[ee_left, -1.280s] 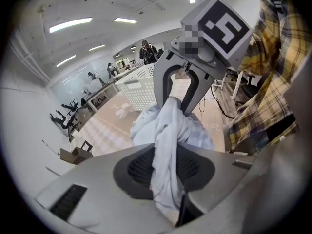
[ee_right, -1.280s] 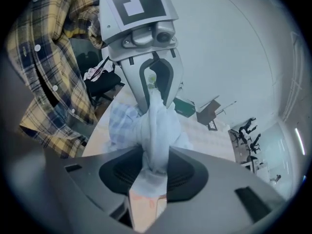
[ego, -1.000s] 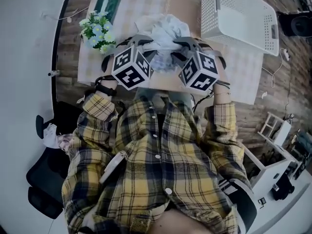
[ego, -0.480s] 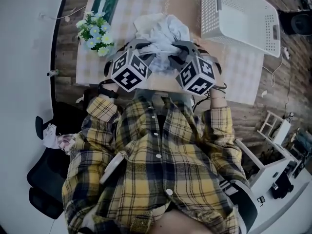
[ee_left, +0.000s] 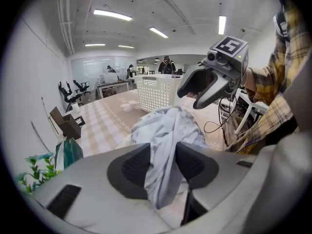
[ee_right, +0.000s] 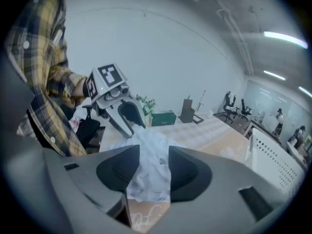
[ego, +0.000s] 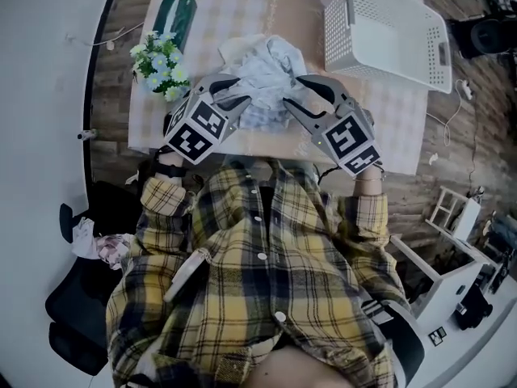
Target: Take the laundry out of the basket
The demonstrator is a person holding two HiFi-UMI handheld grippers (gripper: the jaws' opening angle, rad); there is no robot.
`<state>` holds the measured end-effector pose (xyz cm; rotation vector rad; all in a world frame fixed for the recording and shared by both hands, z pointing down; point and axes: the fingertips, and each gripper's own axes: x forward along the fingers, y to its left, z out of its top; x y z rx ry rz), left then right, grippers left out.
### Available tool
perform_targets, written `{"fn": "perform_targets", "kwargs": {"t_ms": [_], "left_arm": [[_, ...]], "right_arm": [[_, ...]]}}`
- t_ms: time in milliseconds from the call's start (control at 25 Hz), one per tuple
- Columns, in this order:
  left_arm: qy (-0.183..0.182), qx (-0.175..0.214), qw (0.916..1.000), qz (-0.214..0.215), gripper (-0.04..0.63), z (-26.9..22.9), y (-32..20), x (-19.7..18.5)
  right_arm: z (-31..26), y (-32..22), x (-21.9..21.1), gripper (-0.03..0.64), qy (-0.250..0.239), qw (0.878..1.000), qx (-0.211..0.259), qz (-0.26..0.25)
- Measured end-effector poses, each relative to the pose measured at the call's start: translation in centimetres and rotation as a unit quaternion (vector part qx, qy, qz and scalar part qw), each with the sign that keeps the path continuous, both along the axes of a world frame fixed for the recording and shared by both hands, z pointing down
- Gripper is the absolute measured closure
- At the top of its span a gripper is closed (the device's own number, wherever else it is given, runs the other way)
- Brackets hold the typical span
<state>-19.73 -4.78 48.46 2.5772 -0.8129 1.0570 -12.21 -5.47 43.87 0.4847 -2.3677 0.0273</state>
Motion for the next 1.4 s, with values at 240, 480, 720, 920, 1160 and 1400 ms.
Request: {"fn": "perform_targets", "kwargs": {"t_ms": [240,480,720,920,1160,1400], "left_arm": [[0.057,0.051,0.9969,-0.018,0.405,-5.3,0.2,-0.4],[0.215,0.140,0.9657,-0.039,0.413,-15.5,-0.7,1.9],[0.349,0.181,0.9173,-0.063,0.489,-22.9,-0.8,3.7],[0.361,0.202,0.9089,-0.053,0.577,-25.3,0.6,5.1],[0.350,0.197,0.9145,-0.050,0.577,-25.1,0.9,5.6],[0.328,0.199,0.9223,-0.046,0.577,-24.7,1.2,5.9]], "right_arm": [[-4.6,0.3,1.6,0.422,-0.130,0.990,-0.004,0.062],[-11.3,0.8,2.0,0.514,-0.252,0.960,0.035,0.118],[-17.7,0.8,3.0,0.616,-0.361,0.918,0.061,0.155],[-20.3,2.4,2.3,0.624,-0.370,0.914,0.085,0.141],[-20.8,2.6,1.5,0.624,-0.365,0.915,0.101,0.141],[-21.0,2.7,1.9,0.624,-0.373,0.912,0.093,0.144]]}}
